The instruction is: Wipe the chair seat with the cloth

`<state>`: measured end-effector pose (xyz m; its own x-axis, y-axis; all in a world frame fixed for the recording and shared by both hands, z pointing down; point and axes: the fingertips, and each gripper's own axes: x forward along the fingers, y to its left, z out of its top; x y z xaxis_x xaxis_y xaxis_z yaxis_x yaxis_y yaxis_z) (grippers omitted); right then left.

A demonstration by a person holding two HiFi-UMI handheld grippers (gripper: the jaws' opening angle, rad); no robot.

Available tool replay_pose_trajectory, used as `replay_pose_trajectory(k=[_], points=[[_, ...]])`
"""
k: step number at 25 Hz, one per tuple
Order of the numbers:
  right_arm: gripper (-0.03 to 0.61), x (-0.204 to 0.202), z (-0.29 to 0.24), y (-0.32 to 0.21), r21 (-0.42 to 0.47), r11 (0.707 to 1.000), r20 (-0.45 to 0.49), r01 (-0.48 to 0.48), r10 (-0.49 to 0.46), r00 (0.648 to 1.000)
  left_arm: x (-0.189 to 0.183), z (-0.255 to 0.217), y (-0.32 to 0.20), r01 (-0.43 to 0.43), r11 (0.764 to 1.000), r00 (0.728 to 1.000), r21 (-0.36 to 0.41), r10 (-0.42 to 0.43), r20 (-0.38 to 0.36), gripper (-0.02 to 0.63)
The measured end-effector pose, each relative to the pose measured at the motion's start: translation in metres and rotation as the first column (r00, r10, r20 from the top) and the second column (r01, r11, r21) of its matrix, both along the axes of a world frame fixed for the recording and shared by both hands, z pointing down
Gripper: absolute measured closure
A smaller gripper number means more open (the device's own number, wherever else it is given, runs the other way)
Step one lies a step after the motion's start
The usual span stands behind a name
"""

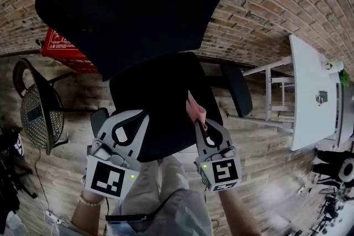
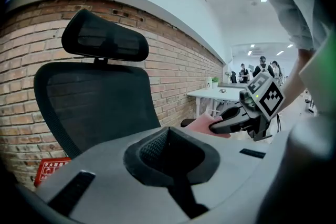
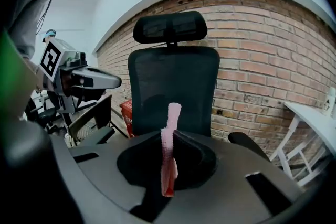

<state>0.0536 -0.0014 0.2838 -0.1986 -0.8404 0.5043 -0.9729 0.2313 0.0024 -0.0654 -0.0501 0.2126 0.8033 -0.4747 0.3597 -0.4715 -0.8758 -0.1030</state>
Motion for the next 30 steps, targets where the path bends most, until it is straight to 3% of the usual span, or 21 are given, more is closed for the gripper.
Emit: replay_pose_trajectory(k=[6,21,30], points=[[0.523,0.014,0.056,-0.016,-0.03,0.998,-0.025,0.062,-0.063,0.998,0.01,0.052,-0.007,0.066,0.997,0.998,-0.028,-0.065,0.017,0.595],[0.525,0.067,0.174,-0.095,-0.105,0.995,-0.05,-0.001,-0.004,0.999,0.034,0.134,-0.045,0.171,0.984,0.984,-0.055,-0.169,0.049,0.595],[0.525,0.103,0.217,-0.168,-0.124,0.992,-0.171,-0.032,0.01,0.985,0.037,0.156,-0.077,0.211,0.974,0.977,-0.079,-0.208,0.043,0.595]])
